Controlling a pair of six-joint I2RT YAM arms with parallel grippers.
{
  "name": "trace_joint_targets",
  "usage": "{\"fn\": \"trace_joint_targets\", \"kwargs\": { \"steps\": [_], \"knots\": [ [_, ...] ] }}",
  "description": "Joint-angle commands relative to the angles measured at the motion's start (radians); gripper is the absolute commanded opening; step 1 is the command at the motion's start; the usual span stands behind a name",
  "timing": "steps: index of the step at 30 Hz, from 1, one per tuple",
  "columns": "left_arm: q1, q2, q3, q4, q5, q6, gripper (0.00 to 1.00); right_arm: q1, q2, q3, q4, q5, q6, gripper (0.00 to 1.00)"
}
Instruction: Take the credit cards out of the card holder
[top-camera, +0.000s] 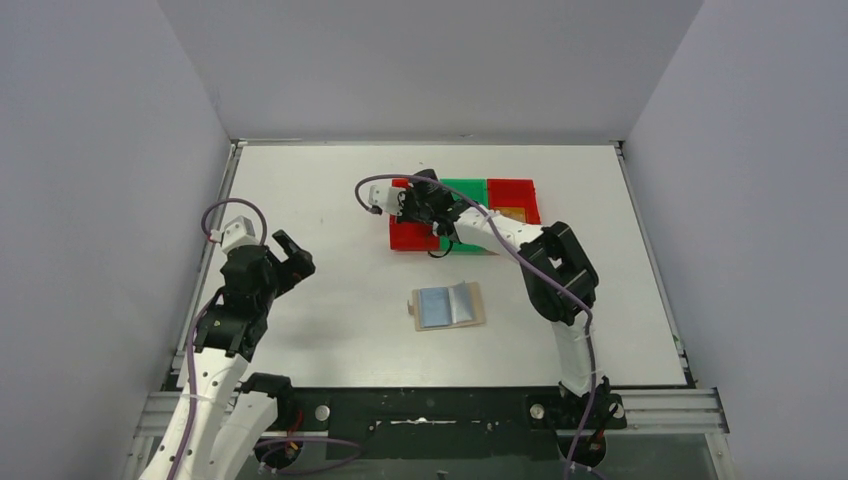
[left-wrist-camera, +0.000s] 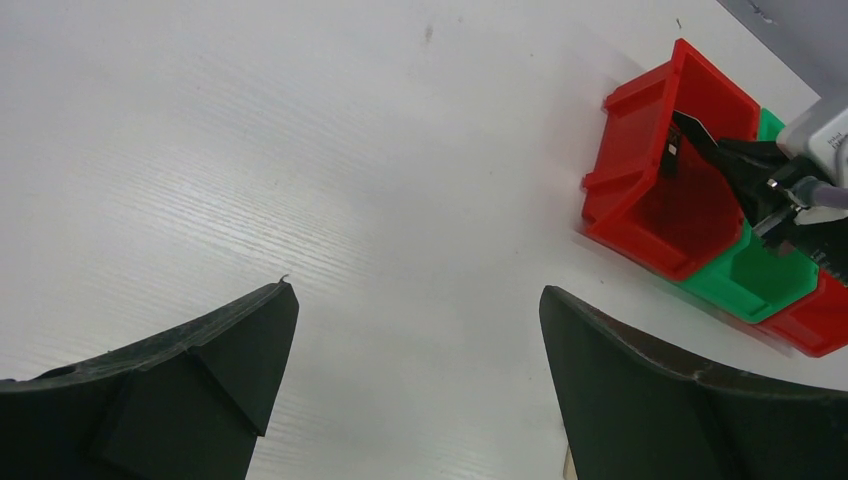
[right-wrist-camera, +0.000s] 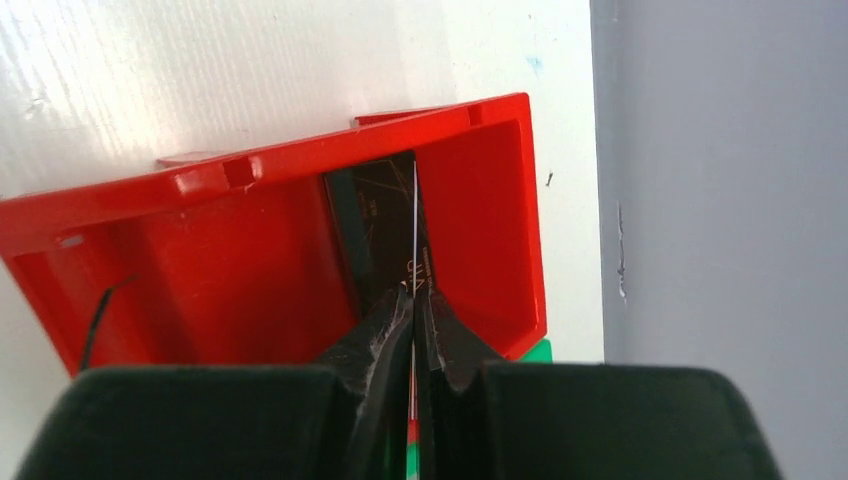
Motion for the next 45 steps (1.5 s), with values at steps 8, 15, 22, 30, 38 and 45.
{"fn": "trace_joint_targets", "kwargs": {
  "steps": [8, 15, 22, 30, 38, 45],
  "knots": [
    [0.006, -0.017, 0.003, 0.040, -0.011, 0.011, 0.94, -0.013, 0.135, 0.164, -0.004, 0.104, -0.113, 0.00],
    [0.006, -0.014, 0.003, 0.045, -0.004, 0.011, 0.94, -0.018, 0.187, 0.190, 0.028, 0.114, -0.113, 0.02],
    [0.006, -0.009, 0.003, 0.050, -0.001, 0.008, 0.94, -0.018, 0.188, 0.170, 0.044, 0.108, -0.103, 0.21],
    [0.006, -0.004, -0.025, 0.063, 0.027, -0.011, 0.95, -0.022, 0.159, 0.162, 0.003, 0.064, -0.091, 0.35],
    [0.006, -0.006, -0.025, 0.058, 0.023, -0.011, 0.95, -0.028, 0.130, 0.162, -0.020, 0.037, -0.066, 0.45],
    [0.006, -0.005, -0.024, 0.057, 0.024, -0.009, 0.94, -0.025, 0.038, 0.123, 0.024, 0.015, 0.027, 0.49]
  ]
}}
